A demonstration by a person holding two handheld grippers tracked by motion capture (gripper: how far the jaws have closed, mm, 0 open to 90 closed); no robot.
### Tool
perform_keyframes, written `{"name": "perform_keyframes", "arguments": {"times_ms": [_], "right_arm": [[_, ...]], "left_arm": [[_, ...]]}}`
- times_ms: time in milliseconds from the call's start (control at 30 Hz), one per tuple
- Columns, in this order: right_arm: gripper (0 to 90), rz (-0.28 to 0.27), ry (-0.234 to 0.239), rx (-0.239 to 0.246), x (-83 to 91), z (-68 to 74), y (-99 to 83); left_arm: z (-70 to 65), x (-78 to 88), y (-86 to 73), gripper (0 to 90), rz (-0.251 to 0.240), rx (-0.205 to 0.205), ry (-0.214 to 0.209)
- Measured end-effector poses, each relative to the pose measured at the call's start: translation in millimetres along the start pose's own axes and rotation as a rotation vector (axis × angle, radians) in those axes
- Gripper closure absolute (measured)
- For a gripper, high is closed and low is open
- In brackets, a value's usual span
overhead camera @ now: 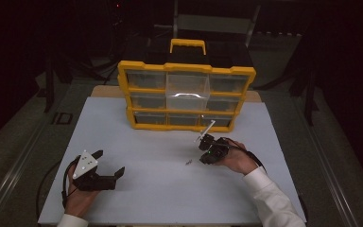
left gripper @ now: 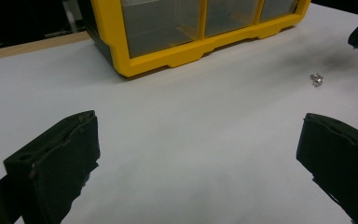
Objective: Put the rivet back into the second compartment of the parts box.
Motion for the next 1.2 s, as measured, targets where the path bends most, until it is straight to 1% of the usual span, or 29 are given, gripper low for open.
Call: {"name": "perform_keyframes", "arguments": {"times_ms": [233, 367, 433, 500, 567, 733, 967, 1000, 1200], "right_arm": [[83.1, -0.002, 0.0, 0.005, 6.5, 1.8, 1.6], [83.1, -0.017, -0.004, 0.012, 12.4, 2.1, 3.7], [83.2, -0.027, -0.001, 0.009, 15.6, 2.9, 4.4], [83.2, -0.033, 0.003, 0.016, 17.6, 2.7, 4.4], [83.2, -0.027, -0.002, 0.014, 19.5, 3.1, 4.5], [83.2, -0.04, -0.01, 0.022, 26.5, 3.2, 6.8], [83.2, -0.055, -0.015, 0.025, 38.1, 4.6, 10.7], [83.2, -0.061, -0.016, 0.037, 39.7, 3.9, 11.4], [83.2, -0.078, -0.021, 0.039, 52.8, 3.2, 15.1]], "left_arm": [[0.0, -0.4, -0.2, 0.2, 0.0, 0.002, -0.001], [-0.2, -0.6, -0.2, 0.2, 0.0, 0.001, -0.001], [-0.2, -0.8, -0.3, 0.2, 0.001, 0.0, -0.002], [-0.3, -0.8, -0.3, 0.2, 0.001, 0.001, -0.003], [-0.2, -0.9, -0.3, 0.2, 0.002, 0.0, -0.002], [-0.2, -0.9, -0.4, 0.2, 0.002, 0.001, -0.002], [-0.1, -1.0, -0.4, 0.2, 0.002, 0.002, -0.003], [-0.2, -1.0, -0.3, 0.2, 0.002, 0.002, -0.003], [0.1, -0.7, -0.3, 0.2, 0.001, 0.003, -0.001]]}}
Point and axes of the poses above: each handheld gripper's, and its own axes: x roughly backward along the jaws, y roughly out of its top, z roughly to its left, the point moved 2 cm from there along -x, roughly forward along the jaws, and after that the axes turned 2 degrees about z, right-handed, at the moved point
